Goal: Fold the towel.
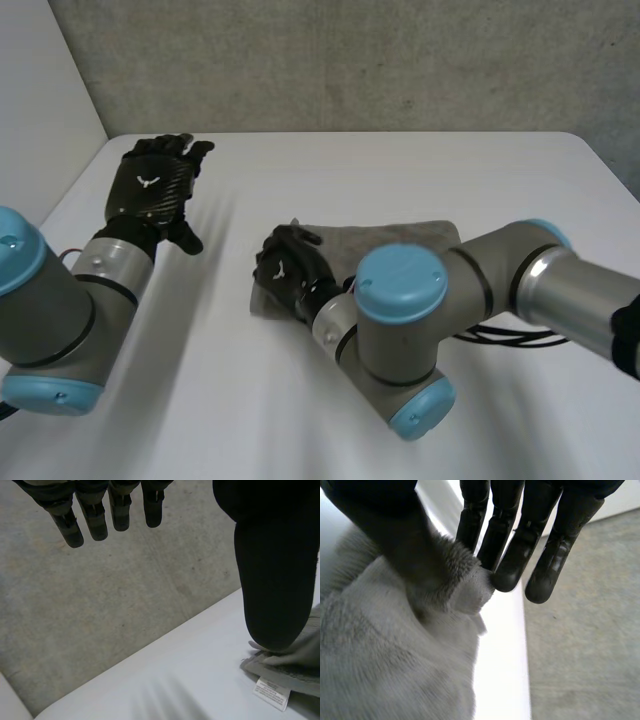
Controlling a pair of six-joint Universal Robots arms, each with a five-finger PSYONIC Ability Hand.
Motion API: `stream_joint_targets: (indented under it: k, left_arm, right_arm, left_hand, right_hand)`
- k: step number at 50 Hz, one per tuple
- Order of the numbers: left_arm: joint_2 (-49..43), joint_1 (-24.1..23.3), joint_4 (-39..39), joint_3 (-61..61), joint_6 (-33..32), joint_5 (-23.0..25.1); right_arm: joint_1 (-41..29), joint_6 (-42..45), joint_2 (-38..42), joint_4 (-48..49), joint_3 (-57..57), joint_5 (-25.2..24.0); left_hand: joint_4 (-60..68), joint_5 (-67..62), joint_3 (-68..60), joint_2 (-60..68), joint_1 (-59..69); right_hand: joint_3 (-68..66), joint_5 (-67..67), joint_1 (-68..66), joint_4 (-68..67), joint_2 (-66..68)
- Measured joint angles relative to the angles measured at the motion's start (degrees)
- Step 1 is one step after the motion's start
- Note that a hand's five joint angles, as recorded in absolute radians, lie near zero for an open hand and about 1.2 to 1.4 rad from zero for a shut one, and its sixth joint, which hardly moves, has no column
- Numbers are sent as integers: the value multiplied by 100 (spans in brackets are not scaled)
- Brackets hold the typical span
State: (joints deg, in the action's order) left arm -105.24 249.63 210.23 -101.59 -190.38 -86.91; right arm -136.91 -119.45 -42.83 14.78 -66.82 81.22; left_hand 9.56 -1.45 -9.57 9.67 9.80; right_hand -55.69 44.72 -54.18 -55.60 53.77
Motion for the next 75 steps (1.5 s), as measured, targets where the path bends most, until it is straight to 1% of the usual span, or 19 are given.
stream_joint_targets:
  k: [3,5,8,16,20,24,28,29,32,33,34,42,47,51,58,67,69,73,75]
  left_arm:
    - [-197,-135,-2,188,-3,0]
    - [-325,-233,-4,315,-4,-1]
    - [-546,-413,-14,534,-6,-2]
    - [-1342,-991,-52,1298,-12,12]
    - [-1713,-1210,-156,1649,-25,20]
    - [-2086,-1345,-410,1965,-49,17]
    - [-2444,-1396,-759,2198,-66,-9]
    - [-2536,-1399,-865,2228,-68,-19]
    - [-2644,-1397,-1003,2229,-70,-34]
    - [-2669,-1394,-1056,2190,-70,-39]
    - [-2671,-1390,-1087,2138,-69,-43]
    - [-2132,-1358,-1097,1650,-48,-53]
    - [-1409,-1305,-1069,1415,-29,-81]
    - [-777,-1153,-1068,1327,-19,-225]
    - [57,-539,-1087,1227,-2,-637]
    - [300,-109,-1088,1098,3,-695]
    - [281,-107,-1081,1091,5,-686]
    - [147,-147,-1046,1110,32,-667]
    - [46,-190,-1036,1143,76,-661]
  right_arm:
    - [-22,-108,-8,35,-88,12]
    - [9,-283,-149,45,-216,62]
    - [161,-767,-539,58,-540,157]
    - [1287,-3143,-1945,-14,-2050,263]
    - [1833,-3882,-2274,-43,-2705,201]
    - [2278,-4101,-2313,-49,-3151,144]
    - [2562,-3940,-2131,-48,-3336,129]
    - [2618,-3815,-2056,-39,-3338,139]
    - [2676,-3561,-1951,-14,-3293,167]
    - [2695,-3374,-1906,7,-3240,190]
    - [2700,-3218,-1882,18,-3189,215]
    - [2489,-2042,-1823,51,-2638,456]
    - [1865,-978,-1690,51,-2131,480]
    - [1129,35,-1408,49,-1582,310]
    - [137,1387,-645,-9,-672,-461]
    - [-176,1718,200,-321,-53,-1079]
    - [-168,1610,213,-377,-23,-1061]
    - [-100,824,-83,-436,-102,-800]
    - [-46,277,-306,-421,-215,-651]
  left_hand:
    - [0,0,0,0,0]
    - [0,0,0,0,0]
    - [0,0,0,0,0]
    - [8,0,-6,0,0]
    - [14,0,-13,7,0]
    - [14,0,-13,11,2]
    - [14,0,-14,13,11]
    - [15,0,-14,13,13]
    - [15,0,-15,14,16]
    - [15,0,-15,14,16]
    - [15,0,-15,14,18]
    - [15,0,-15,14,12]
    - [12,1,-13,4,0]
    - [2,1,-2,2,0]
    - [2,2,-1,2,0]
    - [2,2,-2,2,0]
    - [1,2,-2,2,0]
    - [0,2,-1,1,0]
    - [0,2,-1,1,0]
  right_hand:
    - [2867,-2925,2808,2879,-2846]
    - [3863,-3978,3753,3873,-3767]
    - [4132,-4116,4049,4027,-3967]
    - [4132,-4116,4060,4027,-3967]
    - [4132,-4116,4081,4028,-3967]
    - [4058,-4023,3978,3973,-3888]
    - [3050,-2822,2792,3053,-2778]
    - [1759,-1635,1614,1878,-1537]
    - [-359,399,-483,-346,615]
    - [-1468,1583,-1509,-1469,1666]
    - [-1938,2026,-1887,-1942,1999]
    - [-2105,2195,-2093,-2140,2029]
    - [-2106,2244,-2176,-2140,2086]
    - [-2112,2244,-2176,-2140,2120]
    - [-2125,2244,-2176,-2141,2133]
    - [-2065,2179,-2154,-2077,2131]
    - [-979,1028,-967,-983,919]
    - [3047,-3004,2985,2924,-3082]
    - [3963,-3984,3844,3925,-3862]
